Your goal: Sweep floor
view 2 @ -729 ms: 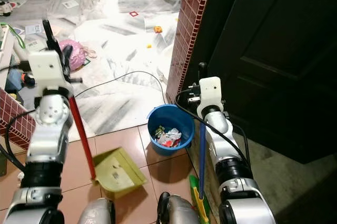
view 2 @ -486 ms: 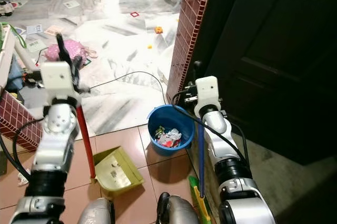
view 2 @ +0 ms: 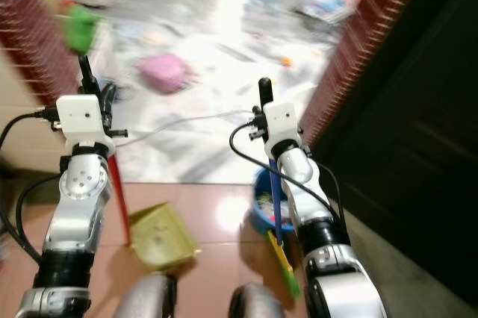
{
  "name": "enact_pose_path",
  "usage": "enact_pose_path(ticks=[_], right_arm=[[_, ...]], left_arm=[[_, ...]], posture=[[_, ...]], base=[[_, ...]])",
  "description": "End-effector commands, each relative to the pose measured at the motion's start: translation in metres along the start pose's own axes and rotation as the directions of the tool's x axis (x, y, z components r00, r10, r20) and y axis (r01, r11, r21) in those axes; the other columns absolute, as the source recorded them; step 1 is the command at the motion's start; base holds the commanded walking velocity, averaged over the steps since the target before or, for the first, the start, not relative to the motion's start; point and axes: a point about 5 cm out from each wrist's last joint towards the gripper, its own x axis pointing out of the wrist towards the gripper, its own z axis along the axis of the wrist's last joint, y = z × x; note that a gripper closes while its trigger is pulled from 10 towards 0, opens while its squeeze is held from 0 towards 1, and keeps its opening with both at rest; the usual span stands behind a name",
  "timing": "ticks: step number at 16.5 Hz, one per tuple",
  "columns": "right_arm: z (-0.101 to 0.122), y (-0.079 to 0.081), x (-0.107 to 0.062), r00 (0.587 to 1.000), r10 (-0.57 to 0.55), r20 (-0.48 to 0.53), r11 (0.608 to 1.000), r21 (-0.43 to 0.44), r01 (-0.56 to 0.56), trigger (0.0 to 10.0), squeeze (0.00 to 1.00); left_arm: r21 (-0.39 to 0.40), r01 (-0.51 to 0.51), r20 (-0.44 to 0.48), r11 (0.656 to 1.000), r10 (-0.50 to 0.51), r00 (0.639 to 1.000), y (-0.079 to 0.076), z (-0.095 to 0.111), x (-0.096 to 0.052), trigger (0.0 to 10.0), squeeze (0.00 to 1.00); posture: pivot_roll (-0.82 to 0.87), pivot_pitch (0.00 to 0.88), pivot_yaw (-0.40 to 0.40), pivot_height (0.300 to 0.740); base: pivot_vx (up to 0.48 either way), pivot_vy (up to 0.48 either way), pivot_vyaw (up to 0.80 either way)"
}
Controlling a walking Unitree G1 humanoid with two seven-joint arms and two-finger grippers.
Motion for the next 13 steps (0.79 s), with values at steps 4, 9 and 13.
enact_pose_path(ticks=[4,9,13], right_arm=[[0.0062,-0.0004,0.0021,0.999,-0.004,0.033,1.000,0.002,0.004,10.0,0.00],[0.0065,0.0021,0.0024,0.999,0.010,0.038,1.000,0.014,-0.011,10.0,0.00],[0.0084,0.0049,0.0040,0.999,0.022,0.048,1.000,0.017,-0.023,10.0,0.00]], left_arm=[[-0.030,0.037,0.062,0.999,-0.035,0.997,-0.0097,0.0177,0.0043,10.0,0.00],[-0.030,0.047,0.062,0.998,-0.045,0.997,-0.0129,0.0188,0.0028,10.0,0.00],[-0.021,0.038,0.085,0.999,-0.037,0.996,-0.0132,0.0213,0.0026,10.0,0.00]], posture=[[0.01,0.092,-0.090,0.740],[0.02,0.091,-0.089,0.740],[0.02,0.084,-0.090,0.740]], base=[[0.000,0.449,0.80],[0.000,0.480,0.80],[0.000,0.156,0.80]])
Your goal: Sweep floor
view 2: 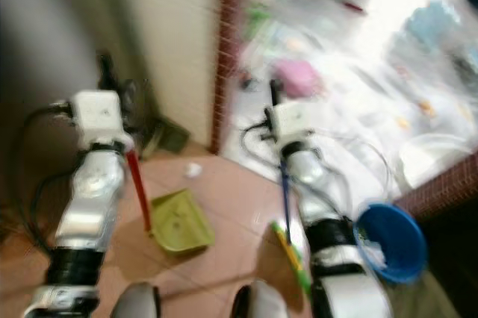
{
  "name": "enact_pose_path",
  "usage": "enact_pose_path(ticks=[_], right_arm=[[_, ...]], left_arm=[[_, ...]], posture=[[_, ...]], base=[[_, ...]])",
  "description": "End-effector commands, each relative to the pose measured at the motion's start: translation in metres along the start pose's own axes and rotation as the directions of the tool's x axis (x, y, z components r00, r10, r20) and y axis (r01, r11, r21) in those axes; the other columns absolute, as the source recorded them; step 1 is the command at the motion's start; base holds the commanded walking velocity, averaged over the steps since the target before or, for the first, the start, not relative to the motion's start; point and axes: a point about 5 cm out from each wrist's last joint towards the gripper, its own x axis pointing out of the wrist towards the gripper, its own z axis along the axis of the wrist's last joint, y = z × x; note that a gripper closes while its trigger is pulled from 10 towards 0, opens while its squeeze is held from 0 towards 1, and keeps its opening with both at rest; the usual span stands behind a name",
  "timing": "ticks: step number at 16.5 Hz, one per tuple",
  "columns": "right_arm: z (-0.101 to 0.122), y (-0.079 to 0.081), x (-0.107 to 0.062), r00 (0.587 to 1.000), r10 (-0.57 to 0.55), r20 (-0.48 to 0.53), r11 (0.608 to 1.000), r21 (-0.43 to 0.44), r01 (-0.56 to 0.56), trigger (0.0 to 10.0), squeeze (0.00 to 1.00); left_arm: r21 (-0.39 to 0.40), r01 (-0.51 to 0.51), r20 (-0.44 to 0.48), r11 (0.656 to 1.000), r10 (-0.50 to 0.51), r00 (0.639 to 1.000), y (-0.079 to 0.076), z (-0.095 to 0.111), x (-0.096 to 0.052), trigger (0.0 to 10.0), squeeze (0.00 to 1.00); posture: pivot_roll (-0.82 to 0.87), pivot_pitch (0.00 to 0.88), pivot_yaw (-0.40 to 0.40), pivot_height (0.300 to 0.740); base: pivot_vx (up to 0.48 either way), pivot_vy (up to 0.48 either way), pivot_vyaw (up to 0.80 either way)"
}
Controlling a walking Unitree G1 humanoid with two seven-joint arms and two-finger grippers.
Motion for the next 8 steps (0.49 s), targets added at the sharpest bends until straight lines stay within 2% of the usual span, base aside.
enact_pose_path(ticks=[1,8], right_arm=[[0.0080,-0.0095,0.0012,0.999,-0.027,0.041,1.000,0.010,0.027,10.0,0.00],[0.0127,-0.0109,0.0025,0.997,-0.042,0.067,0.999,-0.019,0.043,10.0,0.00]], left_arm=[[0.010,0.015,0.084,1.000,-0.016,0.996,-0.0085,0.0171,0.0016,10.0,0.00],[-0.023,0.046,0.087,0.999,-0.044,0.995,-0.0090,0.0179,-0.0012,10.0,0.00]], posture=[[0.02,0.083,-0.091,0.740],[0.02,0.090,-0.089,0.740]], base=[[0.000,0.000,0.80],[0.000,0.000,0.75]])
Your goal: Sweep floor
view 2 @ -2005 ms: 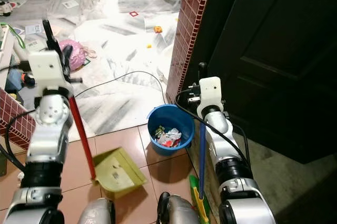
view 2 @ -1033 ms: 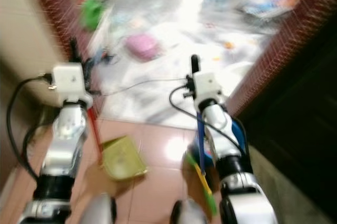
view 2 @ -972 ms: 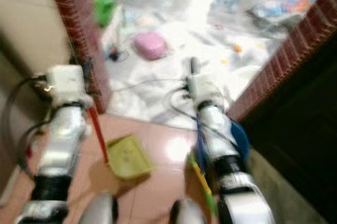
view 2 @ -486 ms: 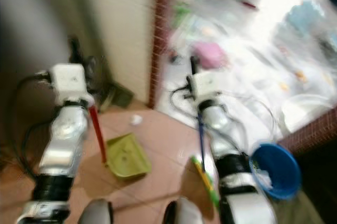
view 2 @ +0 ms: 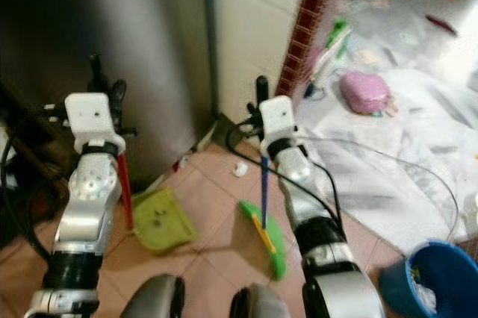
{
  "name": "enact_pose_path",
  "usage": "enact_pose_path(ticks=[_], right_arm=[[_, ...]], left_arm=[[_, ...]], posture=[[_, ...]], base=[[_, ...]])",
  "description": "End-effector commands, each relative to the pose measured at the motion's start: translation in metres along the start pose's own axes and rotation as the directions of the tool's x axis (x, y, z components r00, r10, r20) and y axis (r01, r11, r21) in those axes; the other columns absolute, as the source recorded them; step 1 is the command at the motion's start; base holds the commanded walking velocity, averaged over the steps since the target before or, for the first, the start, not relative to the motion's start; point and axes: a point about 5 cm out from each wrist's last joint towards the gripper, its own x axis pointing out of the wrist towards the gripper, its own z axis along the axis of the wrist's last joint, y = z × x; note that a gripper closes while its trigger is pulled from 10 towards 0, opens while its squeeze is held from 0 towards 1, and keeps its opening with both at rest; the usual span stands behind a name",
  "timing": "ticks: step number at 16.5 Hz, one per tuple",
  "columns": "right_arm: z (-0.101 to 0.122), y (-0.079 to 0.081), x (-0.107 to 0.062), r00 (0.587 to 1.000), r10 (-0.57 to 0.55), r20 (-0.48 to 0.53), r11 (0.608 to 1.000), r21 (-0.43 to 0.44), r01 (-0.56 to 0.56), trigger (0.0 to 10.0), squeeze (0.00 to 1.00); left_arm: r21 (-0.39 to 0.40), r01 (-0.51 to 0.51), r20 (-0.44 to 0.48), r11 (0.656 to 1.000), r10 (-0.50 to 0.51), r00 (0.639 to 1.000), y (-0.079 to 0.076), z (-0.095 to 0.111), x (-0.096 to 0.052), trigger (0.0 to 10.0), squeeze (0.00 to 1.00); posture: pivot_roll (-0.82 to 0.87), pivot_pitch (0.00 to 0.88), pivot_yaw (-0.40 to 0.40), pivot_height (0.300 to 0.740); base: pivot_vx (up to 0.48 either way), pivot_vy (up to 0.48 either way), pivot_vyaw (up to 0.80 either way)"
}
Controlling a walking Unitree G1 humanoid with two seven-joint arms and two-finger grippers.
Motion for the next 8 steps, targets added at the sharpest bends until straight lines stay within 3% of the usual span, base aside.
enact_pose_path(ticks=[1,8], right_arm=[[0.0106,-0.0019,0.0041,0.999,-0.005,0.044,0.999,-0.040,0.007,10.0,0.00],[0.0105,-0.0048,0.0037,0.998,-0.037,0.045,0.998,-0.049,0.039,10.0,0.00]], left_arm=[[-0.041,0.015,0.071,0.999,-0.012,0.997,-0.0016,0.0152,0.0021,10.0,0.00],[-0.073,0.032,0.050,0.997,-0.028,0.998,-0.0011,0.0118,-0.0003,10.0,0.00]], posture=[[0.02,0.090,-0.089,0.740],[0.02,0.091,-0.086,0.740]], base=[[0.000,0.000,0.59],[0.000,0.000,0.00]])
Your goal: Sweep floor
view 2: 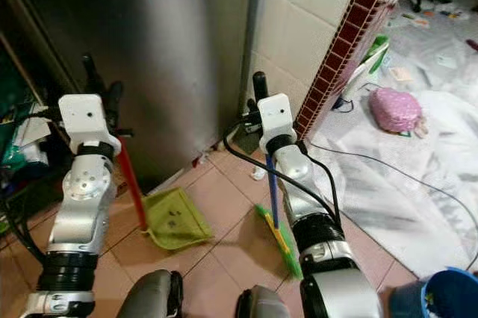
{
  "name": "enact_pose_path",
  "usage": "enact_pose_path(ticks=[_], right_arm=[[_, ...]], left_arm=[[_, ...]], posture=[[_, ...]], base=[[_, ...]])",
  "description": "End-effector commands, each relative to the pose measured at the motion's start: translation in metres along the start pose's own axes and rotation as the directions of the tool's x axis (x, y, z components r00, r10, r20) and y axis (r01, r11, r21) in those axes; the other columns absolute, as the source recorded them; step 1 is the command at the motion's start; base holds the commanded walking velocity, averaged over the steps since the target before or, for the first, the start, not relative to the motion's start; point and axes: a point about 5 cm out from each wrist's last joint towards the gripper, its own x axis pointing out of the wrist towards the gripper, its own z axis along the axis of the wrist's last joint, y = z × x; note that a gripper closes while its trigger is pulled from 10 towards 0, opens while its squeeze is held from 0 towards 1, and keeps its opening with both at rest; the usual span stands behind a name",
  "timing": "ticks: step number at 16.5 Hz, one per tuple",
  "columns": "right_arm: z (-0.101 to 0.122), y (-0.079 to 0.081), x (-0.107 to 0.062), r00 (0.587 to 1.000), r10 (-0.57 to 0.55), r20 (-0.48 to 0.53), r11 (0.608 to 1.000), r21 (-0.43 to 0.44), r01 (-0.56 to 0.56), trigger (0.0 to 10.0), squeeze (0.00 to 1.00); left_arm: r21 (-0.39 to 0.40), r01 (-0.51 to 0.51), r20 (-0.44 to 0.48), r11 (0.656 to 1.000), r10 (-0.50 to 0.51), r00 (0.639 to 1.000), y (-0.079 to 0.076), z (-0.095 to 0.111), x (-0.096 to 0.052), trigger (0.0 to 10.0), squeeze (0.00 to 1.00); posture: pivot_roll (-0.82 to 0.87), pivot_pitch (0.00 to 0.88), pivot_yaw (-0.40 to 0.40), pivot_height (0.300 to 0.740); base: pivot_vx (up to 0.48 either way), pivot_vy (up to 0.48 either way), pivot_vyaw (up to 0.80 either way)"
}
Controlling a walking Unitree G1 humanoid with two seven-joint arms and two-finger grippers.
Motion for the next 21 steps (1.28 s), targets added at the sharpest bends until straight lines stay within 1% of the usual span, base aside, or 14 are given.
enact_pose_path(ticks=[1,6,7,8,9,13,17,21], right_arm=[[0.006,-0.008,0.001,0.999,-0.031,0.034,0.999,-0.006,0.032,10.0,0.00],[0.009,-0.016,0.000,0.993,-0.101,0.057,0.994,-0.027,0.103,10.0,0.00],[0.012,-0.019,0.000,0.989,-0.125,0.079,0.990,-0.057,0.130,10.0,0.00],[0.016,-0.021,0.000,0.985,-0.139,0.106,0.987,-0.062,0.146,10.0,0.00],[0.026,-0.022,0.002,0.978,-0.140,0.156,0.985,-0.077,0.154,10.0,0.00],[0.041,-0.018,0.006,0.968,-0.111,0.224,0.984,-0.110,0.138,10.0,0.00],[0.045,-0.013,0.006,0.963,-0.087,0.255,0.982,-0.142,0.127,10.0,0.00],[0.046,-0.012,0.005,0.960,-0.084,0.266,0.981,-0.147,0.127,10.0,0.00]], left_arm=[[-0.016,0.042,0.070,0.999,-0.040,0.997,-0.006,0.015,0.001,10.0,0.00],[-0.020,0.066,0.077,0.998,-0.064,0.995,-0.008,0.016,-0.001,10.0,0.00],[-0.021,0.073,0.081,0.997,-0.071,0.994,-0.008,0.017,-0.001,10.0,0.00],[-0.022,0.076,0.081,0.997,-0.074,0.994,-0.007,0.017,-0.002,10.0,0.00],[-0.029,0.078,0.075,0.996,-0.076,0.994,-0.006,0.016,-0.002,10.0,0.00],[-0.032,0.084,0.078,0.996,-0.082,0.994,-0.006,0.017,-0.003,10.0,0.00],[-0.034,0.092,0.080,0.995,-0.089,0.993,-0.007,0.018,-0.002,10.0,0.00],[-0.033,0.094,0.079,0.995,-0.092,0.993,-0.007,0.018,-0.003,10.0,0.00]], posture=[[0.02,0.091,-0.086,0.740],[0.02,0.091,-0.086,0.740],[0.02,0.091,-0.086,0.740],[0.02,0.091,-0.086,0.740],[0.02,0.091,-0.086,0.740],[0.03,0.098,-0.082,0.740],[0.03,0.098,-0.080,0.740],[0.03,0.102,-0.075,0.740]], base=[[0.000,0.000,0.00],[0.000,0.000,0.00],[0.000,0.000,0.00],[0.000,0.000,0.00],[0.281,0.000,0.00],[0.347,0.000,0.00],[0.379,0.000,0.00],[0.392,0.000,0.00]])
